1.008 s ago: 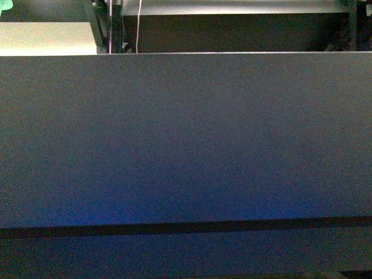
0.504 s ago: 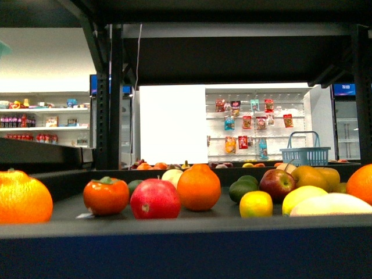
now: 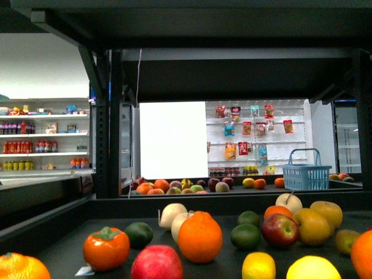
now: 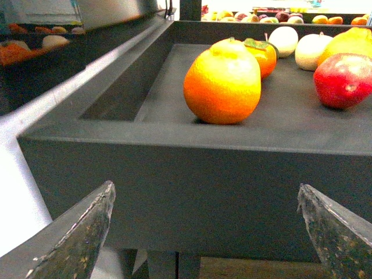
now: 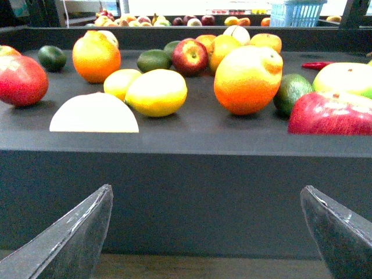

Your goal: Pick lemon from shelf

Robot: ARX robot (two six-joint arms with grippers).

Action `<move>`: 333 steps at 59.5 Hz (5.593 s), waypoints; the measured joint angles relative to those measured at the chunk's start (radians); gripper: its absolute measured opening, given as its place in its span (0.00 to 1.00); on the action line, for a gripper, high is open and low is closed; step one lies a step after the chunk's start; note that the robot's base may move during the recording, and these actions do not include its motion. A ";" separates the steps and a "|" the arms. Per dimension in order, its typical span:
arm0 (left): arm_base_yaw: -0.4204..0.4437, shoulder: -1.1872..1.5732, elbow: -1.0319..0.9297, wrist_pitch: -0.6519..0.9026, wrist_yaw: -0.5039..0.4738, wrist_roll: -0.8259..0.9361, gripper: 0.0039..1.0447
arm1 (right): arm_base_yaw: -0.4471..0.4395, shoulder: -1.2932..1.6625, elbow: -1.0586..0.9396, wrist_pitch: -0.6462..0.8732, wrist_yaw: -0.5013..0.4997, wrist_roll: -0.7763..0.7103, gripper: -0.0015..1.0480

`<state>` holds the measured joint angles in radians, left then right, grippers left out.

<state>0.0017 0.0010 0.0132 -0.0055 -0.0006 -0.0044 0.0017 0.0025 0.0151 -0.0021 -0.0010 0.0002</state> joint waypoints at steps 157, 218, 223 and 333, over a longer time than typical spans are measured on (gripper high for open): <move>0.583 1.404 0.765 0.491 0.520 -1.233 0.92 | 0.000 0.000 0.000 0.000 0.000 0.000 0.93; 0.521 1.806 1.167 0.489 0.414 -1.253 0.91 | 0.000 0.000 0.000 0.000 0.000 0.000 0.93; 0.516 1.808 1.178 0.489 0.411 -1.253 0.76 | 0.000 0.000 0.000 0.000 0.000 0.000 0.93; -0.343 1.769 1.123 0.608 0.582 -1.025 0.06 | 0.000 0.000 0.000 0.000 0.000 0.000 0.93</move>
<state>-0.3412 1.7695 1.1366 0.6029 0.5816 -1.0294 0.0017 0.0025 0.0151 -0.0017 -0.0006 0.0006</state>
